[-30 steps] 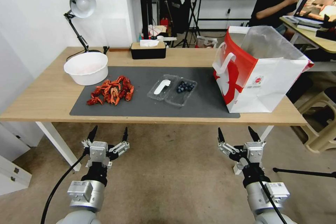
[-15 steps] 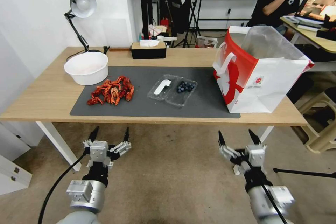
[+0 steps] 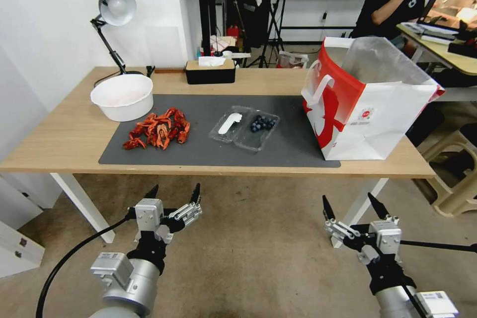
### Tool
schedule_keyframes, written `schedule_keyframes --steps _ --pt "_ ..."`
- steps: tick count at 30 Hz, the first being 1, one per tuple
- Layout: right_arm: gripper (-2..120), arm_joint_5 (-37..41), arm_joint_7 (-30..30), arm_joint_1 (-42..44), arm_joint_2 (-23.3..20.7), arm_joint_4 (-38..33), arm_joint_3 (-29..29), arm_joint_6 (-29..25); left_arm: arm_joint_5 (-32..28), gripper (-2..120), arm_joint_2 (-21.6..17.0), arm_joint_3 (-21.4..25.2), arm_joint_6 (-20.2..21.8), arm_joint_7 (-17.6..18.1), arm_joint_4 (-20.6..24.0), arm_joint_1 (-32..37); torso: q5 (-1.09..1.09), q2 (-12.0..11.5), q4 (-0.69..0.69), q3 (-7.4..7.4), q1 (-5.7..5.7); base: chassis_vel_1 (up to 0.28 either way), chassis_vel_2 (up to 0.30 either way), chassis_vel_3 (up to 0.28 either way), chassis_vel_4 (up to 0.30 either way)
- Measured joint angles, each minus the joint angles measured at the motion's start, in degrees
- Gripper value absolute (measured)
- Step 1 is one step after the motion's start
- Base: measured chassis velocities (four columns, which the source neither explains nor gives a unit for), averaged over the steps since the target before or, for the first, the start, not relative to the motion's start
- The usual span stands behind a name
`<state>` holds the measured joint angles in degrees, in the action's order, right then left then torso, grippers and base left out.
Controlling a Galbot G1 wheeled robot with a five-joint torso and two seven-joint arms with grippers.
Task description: Close the takeout container lid, then place the container into the takeout bag.
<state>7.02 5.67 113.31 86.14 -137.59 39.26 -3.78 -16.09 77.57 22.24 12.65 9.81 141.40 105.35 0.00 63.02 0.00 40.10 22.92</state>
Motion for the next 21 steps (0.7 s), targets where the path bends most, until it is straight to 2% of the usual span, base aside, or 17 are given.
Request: schedule_keyframes --steps 12,21 --pt "100 3.6 0.77 -3.6 -1.65 2.01 -0.3 0.68 -0.43 100 -0.4 0.45 -2.15 0.86 -2.53 -1.59 0.0 0.0 0.0 0.0 0.0 0.0 0.0 0.0 0.0" --pt "100 13.71 0.64 -15.49 -9.1 10.18 -5.1 4.36 -0.51 100 -0.2 1.7 -2.48 1.33 -3.32 -2.24 0.01 -0.01 0.0 0.0 0.0 0.0 0.0 0.0 0.0"
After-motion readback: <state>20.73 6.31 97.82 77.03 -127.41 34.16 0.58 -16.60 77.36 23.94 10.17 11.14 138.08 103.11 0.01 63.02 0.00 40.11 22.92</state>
